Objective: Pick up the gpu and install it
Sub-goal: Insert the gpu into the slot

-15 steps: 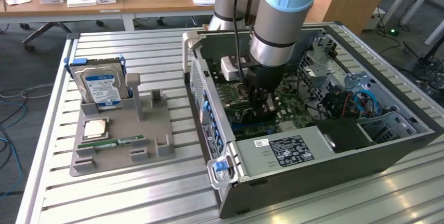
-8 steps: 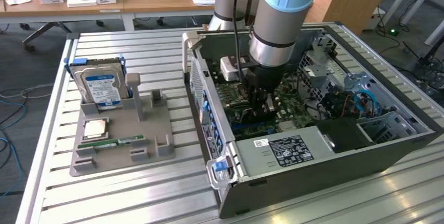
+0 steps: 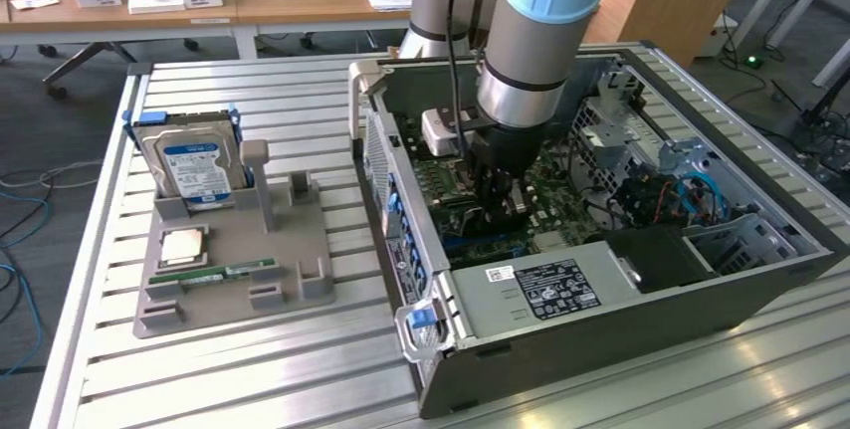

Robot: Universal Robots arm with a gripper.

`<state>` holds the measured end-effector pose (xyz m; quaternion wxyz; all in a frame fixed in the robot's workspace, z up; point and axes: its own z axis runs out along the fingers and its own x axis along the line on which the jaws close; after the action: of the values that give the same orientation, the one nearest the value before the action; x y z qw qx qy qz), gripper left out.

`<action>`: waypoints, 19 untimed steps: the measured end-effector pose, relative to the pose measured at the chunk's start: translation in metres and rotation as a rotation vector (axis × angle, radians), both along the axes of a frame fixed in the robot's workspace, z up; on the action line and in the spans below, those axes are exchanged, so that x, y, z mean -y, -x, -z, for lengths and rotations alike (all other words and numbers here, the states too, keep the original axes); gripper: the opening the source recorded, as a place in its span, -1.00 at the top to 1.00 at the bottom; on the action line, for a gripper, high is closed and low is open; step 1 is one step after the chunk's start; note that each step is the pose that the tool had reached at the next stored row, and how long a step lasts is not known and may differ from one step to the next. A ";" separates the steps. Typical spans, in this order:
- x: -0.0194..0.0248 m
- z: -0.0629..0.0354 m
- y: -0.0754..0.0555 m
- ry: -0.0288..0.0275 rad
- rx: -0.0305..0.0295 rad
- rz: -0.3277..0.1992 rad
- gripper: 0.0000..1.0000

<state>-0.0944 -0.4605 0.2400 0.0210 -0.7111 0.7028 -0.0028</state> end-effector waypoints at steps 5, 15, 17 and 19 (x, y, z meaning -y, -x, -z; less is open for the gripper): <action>0.0000 0.0000 0.000 0.0005 -0.0002 0.000 0.47; -0.0035 0.0003 0.001 0.0259 -0.0008 -0.001 0.47; -0.0035 0.0003 0.001 0.0287 -0.0008 -0.002 0.47; -0.0035 0.0003 0.001 0.0296 -0.0008 -0.002 0.47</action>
<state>-0.0957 -0.4571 0.2397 0.0102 -0.7122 0.7018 -0.0129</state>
